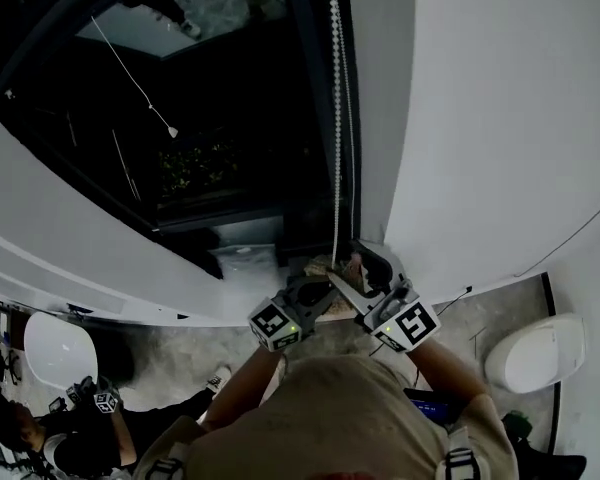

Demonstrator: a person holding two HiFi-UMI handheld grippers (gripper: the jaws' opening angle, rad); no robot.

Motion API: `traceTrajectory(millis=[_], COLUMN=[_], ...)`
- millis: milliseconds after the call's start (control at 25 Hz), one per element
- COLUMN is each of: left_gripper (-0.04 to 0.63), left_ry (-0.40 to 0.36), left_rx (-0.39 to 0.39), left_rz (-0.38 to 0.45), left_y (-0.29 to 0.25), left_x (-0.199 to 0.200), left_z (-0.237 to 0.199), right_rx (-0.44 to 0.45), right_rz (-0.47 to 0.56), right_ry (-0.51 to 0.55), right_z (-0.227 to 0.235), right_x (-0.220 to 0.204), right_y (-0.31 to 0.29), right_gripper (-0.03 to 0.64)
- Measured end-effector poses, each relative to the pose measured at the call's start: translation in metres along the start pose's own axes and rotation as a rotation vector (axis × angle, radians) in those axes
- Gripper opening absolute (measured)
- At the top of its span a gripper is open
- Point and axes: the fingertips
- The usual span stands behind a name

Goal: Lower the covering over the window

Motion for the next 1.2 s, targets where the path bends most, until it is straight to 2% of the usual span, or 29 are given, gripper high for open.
traceTrajectory(millis=[120,240,280,320,360,520,760,840,920,1000,1040,1120,1200], left_gripper=[0.012,0.012,0.012,0.012,0.012,0.012,0.012,0.012,0.012,0.012,0.014,0.155,0.205], left_ry=[-0.032,-0.03,-0.029,-0.027,-0.025,-0.036,-0.025,-0.022,-0.026,-0.019,0.006,0.066,0.057], left_rx=[-0.027,-0.018,-0.012,-0.006,-0.002,-0.002,-0.014,-0.017,-0.021,-0.021,-0.021,-0.012,0.016], left_rz=[-0.055,-0.09,-0.096,-0.1,-0.102,-0.107,-0.165,-0.193,-0.201,-0.15,-0.095,0.039,0.138], left_y=[-0.001,0.008,0.011,0.013,0.015,0.016,0.019,0.02,0.019,0.022,0.026,0.042,0.061], left_x=[-0.017,-0.034,-0.039,-0.042,-0.045,-0.048,-0.068,-0.079,-0.084,-0.076,-0.064,-0.032,-0.004], left_z=[0.008,0.014,0.015,0.017,0.018,0.026,0.038,0.04,0.043,0.044,0.043,0.032,0.01], right_rx=[0.067,0.1,0.106,0.107,0.108,0.101,0.045,0.032,0.028,0.04,0.048,0.051,0.037], right_rz=[0.032,0.013,-0.004,-0.022,-0.039,-0.096,-0.102,-0.088,-0.089,-0.109,-0.121,-0.145,-0.197], right_ry=[-0.054,-0.035,-0.028,-0.022,-0.02,-0.034,-0.095,-0.112,-0.139,-0.165,-0.166,-0.131,-0.118], right_z=[-0.007,-0.018,-0.021,-0.022,-0.023,-0.019,-0.009,-0.008,-0.006,-0.008,-0.01,-0.013,-0.01], right_x=[0.006,0.003,-0.001,-0.006,-0.011,-0.029,-0.033,-0.032,-0.032,-0.033,-0.034,-0.036,-0.053], right_y=[-0.012,-0.019,-0.021,-0.022,-0.023,-0.027,-0.024,-0.019,-0.015,-0.011,-0.01,-0.005,0.003], right_gripper=[0.229,0.191,0.149,0.08,0.054,0.057,0.052,0.02,0.017,0.015,0.014,0.012,0.012])
Point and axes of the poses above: the fingertips, and each gripper's own axes: y backward along the fingers, z to its right, x out of its top, and after that the axes turned 7 degrees about -y, right-handed
